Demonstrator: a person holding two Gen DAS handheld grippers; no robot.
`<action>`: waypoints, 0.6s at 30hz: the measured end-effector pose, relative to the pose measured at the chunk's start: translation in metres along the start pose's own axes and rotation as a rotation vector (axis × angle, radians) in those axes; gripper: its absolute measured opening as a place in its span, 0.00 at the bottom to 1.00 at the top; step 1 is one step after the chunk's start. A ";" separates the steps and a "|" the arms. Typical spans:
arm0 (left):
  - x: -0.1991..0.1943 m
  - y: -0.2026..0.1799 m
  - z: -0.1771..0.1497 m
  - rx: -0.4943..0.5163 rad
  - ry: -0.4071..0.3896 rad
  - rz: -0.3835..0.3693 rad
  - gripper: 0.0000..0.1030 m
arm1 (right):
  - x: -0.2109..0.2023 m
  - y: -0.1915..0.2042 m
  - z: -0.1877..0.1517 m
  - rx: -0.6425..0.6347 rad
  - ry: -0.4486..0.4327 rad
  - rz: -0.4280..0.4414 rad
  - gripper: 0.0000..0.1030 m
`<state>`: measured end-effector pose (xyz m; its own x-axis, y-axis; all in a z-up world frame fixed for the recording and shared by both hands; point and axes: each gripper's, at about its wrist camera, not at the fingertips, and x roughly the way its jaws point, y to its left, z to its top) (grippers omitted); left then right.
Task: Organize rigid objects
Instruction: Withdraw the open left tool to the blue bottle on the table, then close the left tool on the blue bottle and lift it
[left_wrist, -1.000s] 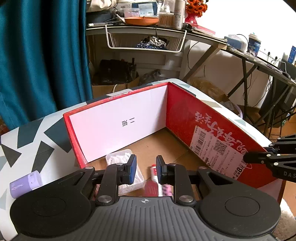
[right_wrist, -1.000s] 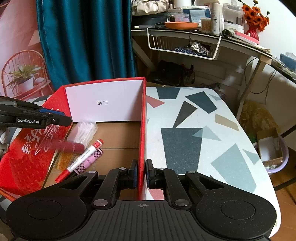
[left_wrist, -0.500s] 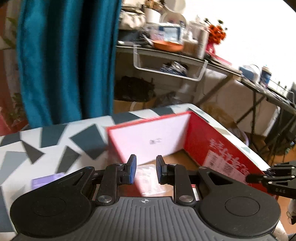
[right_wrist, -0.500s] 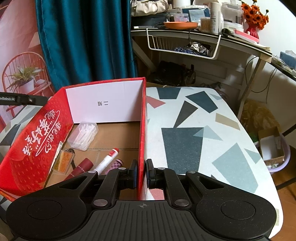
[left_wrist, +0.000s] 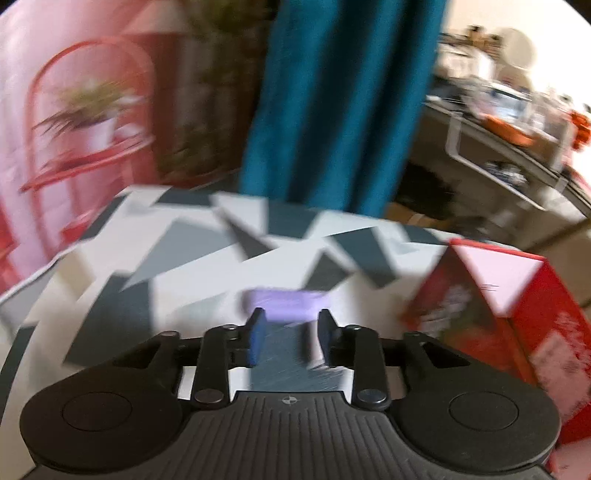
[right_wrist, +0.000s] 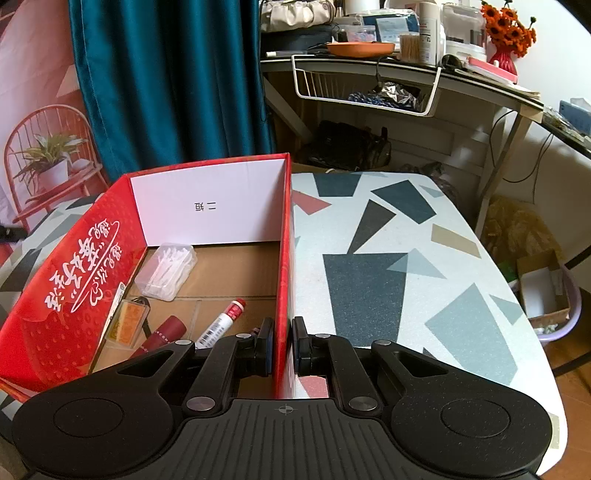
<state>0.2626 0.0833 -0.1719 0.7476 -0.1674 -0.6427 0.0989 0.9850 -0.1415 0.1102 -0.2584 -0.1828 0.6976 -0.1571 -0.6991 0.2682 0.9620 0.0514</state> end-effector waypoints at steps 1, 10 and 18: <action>0.001 0.007 -0.002 -0.025 0.007 0.013 0.40 | 0.000 0.000 0.000 0.000 0.000 0.000 0.09; 0.011 0.023 -0.040 -0.012 0.071 0.022 0.88 | 0.000 0.001 0.000 0.000 0.002 0.004 0.11; 0.023 0.015 -0.063 0.138 0.073 0.032 0.89 | 0.001 0.003 0.000 -0.003 0.007 0.004 0.13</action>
<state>0.2402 0.0920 -0.2366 0.7024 -0.1335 -0.6992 0.1689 0.9855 -0.0185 0.1113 -0.2560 -0.1835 0.6941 -0.1521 -0.7036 0.2635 0.9633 0.0518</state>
